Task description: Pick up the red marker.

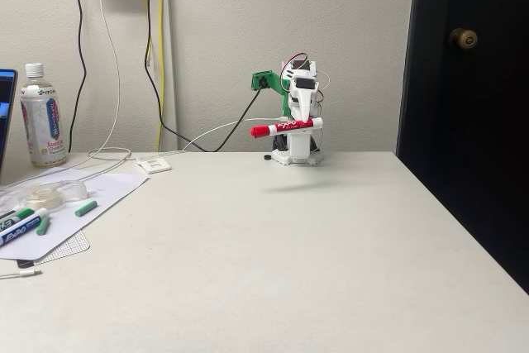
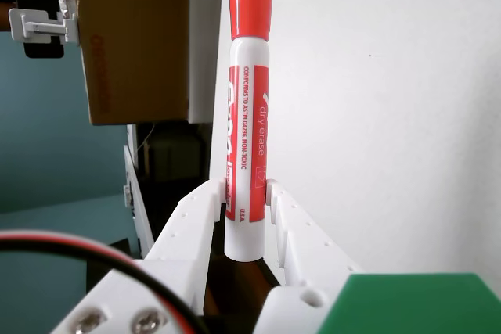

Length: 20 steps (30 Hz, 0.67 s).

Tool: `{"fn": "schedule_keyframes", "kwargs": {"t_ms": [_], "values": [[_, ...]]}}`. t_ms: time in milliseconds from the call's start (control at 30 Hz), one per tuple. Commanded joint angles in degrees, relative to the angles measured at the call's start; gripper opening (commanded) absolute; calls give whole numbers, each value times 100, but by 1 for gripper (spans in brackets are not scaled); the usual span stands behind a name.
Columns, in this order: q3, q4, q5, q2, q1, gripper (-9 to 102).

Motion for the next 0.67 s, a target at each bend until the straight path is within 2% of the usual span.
{"fn": "schedule_keyframes", "kwargs": {"t_ms": [0, 633], "values": [[-26, -114, 26, 26, 0, 0], [149, -220, 53, 26, 0, 0]]}}
